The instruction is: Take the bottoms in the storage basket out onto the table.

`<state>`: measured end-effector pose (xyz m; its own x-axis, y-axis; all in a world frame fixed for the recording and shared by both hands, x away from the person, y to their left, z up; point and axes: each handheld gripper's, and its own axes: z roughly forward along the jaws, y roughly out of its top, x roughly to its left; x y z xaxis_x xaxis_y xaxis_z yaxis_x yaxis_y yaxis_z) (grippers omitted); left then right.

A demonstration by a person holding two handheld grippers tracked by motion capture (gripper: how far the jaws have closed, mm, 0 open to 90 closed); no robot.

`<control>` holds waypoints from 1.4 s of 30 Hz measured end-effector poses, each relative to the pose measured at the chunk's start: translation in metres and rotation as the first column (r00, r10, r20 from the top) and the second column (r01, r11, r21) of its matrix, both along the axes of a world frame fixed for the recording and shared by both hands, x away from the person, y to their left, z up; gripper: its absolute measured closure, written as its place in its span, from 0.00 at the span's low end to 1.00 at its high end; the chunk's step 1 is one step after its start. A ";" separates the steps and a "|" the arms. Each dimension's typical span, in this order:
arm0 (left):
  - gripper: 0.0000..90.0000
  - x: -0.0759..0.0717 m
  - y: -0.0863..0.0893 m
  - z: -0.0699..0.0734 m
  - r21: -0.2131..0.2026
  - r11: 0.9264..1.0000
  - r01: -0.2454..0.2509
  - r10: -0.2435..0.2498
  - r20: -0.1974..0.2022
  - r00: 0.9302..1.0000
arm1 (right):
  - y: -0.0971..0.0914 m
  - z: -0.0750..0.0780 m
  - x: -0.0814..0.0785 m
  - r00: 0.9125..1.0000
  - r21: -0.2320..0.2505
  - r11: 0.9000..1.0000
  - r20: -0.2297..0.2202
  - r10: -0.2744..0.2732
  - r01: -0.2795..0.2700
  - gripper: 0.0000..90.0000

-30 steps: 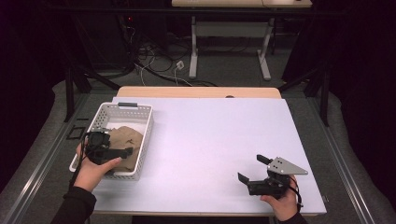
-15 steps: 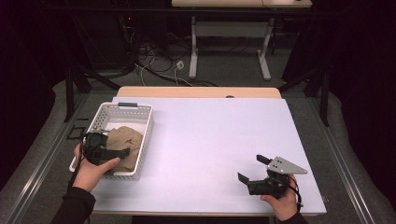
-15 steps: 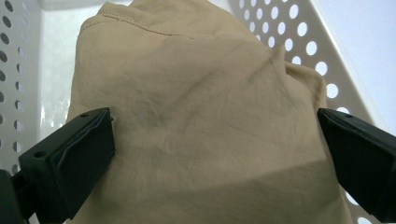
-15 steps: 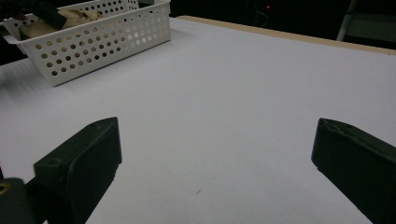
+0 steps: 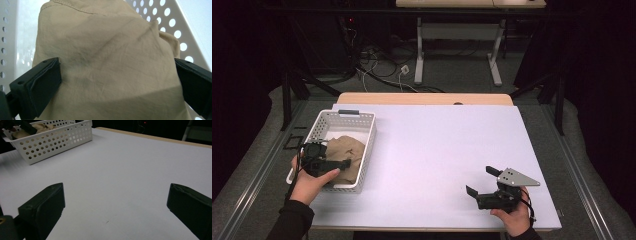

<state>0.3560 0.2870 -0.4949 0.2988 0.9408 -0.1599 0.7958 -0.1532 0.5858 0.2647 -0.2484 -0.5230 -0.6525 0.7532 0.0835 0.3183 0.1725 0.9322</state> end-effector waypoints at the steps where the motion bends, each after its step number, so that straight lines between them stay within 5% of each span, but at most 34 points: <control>1: 0.00 0.000 0.000 0.000 0.000 1.000 0.000 0.000 -0.002 1.000 | 0.000 0.000 0.000 1.000 0.001 1.000 -0.001 0.000 0.000 0.02; 27: 0.00 0.007 -0.007 -0.007 0.022 1.000 0.018 -0.017 -0.058 0.998 | 0.002 -0.001 0.001 1.000 -0.005 1.000 -0.003 0.007 -0.007 0.02; 42: 0.00 0.010 -0.014 -0.010 0.068 0.997 0.024 -0.017 -0.095 0.995 | 0.002 -0.001 0.001 1.000 -0.014 1.000 -0.008 0.012 -0.012 0.02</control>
